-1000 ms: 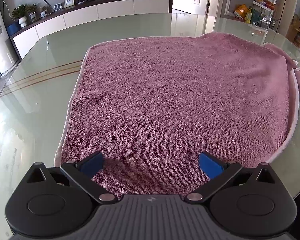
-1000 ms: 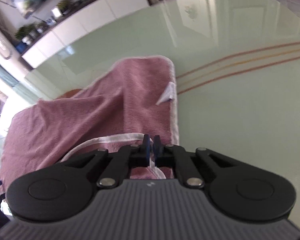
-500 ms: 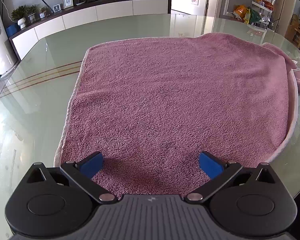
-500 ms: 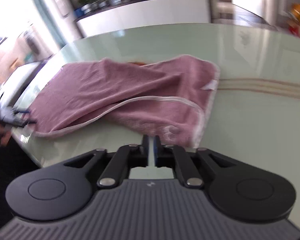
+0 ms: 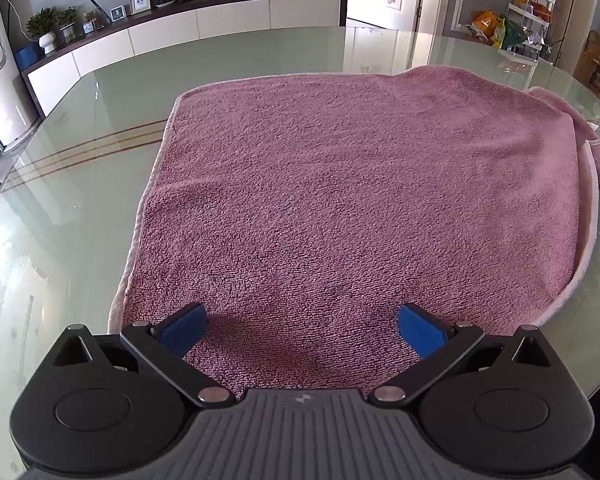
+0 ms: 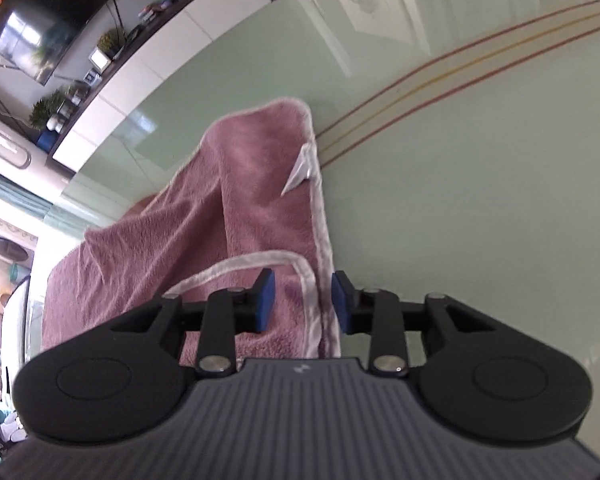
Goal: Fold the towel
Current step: 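Grasp the towel hem with the right gripper and spread it flat, release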
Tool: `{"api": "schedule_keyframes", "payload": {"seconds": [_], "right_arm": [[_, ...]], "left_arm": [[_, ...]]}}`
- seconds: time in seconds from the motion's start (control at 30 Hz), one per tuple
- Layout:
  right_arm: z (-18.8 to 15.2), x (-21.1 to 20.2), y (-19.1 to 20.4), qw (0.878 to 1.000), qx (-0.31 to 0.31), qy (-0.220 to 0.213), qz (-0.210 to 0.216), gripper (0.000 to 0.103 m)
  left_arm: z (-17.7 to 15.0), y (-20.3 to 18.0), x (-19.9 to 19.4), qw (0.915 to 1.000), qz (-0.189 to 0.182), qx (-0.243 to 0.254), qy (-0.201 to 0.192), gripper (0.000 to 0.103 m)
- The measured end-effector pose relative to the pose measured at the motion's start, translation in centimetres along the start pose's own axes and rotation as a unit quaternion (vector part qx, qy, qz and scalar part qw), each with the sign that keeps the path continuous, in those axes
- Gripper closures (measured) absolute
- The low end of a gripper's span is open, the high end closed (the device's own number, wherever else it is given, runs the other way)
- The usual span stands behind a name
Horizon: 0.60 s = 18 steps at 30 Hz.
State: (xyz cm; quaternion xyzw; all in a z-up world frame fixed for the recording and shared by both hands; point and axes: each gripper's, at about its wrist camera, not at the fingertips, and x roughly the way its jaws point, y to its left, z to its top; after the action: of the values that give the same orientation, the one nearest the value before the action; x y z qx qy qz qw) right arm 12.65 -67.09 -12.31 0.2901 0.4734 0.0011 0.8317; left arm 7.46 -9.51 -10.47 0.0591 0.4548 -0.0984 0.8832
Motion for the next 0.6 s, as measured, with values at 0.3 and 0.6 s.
{"api": "schedule_keyframes", "payload": {"seconds": [0.3,0.6], "right_arm": [[-0.1,-2.1,1.1,0.998,-0.056,-0.002,0.011,0.097],[-1.7,-6.0,3.8,0.988,-0.144,-0.021,0.047,0.1]], "left_arm": [[0.0,0.1,-0.1,1.0,0.0,0.0,-0.001,0.0],[-0.1,0.2,0.0,1.0,-0.001,0.001,-0.004,0.0]]}}
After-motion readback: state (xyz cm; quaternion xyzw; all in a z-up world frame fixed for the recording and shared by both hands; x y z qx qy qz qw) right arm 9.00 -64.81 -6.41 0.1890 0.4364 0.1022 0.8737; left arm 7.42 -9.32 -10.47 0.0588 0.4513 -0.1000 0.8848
